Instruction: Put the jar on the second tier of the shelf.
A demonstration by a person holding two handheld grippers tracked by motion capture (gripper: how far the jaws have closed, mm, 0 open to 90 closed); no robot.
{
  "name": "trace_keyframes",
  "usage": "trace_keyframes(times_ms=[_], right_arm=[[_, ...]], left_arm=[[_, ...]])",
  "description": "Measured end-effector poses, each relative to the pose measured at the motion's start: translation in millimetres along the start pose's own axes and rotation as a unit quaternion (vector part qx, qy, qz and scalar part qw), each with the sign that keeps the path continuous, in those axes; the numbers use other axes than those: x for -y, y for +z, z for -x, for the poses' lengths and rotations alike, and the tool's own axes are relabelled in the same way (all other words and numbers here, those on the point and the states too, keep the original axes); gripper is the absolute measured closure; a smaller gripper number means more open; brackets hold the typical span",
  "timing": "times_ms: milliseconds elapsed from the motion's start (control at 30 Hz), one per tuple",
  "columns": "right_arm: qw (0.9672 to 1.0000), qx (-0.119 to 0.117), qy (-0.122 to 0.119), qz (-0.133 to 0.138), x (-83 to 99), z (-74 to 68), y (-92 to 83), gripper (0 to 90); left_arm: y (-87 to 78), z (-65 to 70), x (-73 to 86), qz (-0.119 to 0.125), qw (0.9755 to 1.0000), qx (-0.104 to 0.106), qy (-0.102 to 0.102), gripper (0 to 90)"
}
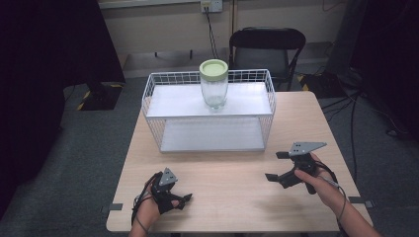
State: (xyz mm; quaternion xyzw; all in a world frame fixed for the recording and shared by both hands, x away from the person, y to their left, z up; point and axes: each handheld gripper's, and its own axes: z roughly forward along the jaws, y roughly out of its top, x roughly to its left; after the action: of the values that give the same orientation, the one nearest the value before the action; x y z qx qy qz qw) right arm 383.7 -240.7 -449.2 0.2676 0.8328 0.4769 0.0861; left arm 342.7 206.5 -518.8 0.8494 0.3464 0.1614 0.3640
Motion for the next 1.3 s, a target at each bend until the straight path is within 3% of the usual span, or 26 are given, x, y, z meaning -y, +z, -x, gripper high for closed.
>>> trace_keyframes(times_ms=[1300], right_arm=[[0.9987, 0.028, 0.032, -0.029, 54.5, 16.7, -14.3, 1.2]], left_arm=[[0.0, 0.0, 0.0, 0.0, 1.0, 0.0, 0.0, 0.0]])
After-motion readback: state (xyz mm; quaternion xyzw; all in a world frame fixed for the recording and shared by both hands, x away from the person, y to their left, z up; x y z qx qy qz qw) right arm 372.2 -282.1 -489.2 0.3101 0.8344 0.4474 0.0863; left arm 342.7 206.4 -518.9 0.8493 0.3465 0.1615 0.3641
